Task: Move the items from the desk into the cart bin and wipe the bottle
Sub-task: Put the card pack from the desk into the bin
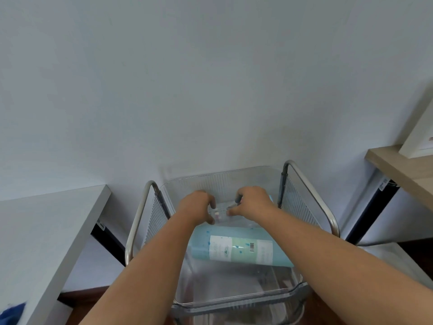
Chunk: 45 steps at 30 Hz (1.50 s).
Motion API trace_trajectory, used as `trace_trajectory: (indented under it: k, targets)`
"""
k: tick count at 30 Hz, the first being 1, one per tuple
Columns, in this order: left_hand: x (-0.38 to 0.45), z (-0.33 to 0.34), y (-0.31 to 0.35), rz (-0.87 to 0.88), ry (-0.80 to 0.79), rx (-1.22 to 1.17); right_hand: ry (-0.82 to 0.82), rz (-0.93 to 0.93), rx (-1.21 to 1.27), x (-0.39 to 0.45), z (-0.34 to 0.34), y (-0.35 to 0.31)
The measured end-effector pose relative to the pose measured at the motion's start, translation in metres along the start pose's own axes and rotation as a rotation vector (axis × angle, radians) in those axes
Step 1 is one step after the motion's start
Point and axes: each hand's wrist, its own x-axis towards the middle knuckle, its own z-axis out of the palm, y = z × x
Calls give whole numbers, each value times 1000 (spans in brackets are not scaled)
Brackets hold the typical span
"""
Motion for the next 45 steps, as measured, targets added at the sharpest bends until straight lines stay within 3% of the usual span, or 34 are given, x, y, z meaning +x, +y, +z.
trace_trajectory:
  k: [10, 34, 40, 45]
  targets:
    - [7, 9, 0, -8, -5, -40, -109, -42, -141, 14, 14, -12]
    - [0, 2, 1, -19, 27, -26, -69, -107, -142, 24, 19, -1]
    - [-31, -41, 10, 17, 242, -65, 13, -136, 10, -1, -20, -24]
    - [-105, -70, -2, 21, 384, -150, 20, -294, 149, -50, -35, -67]
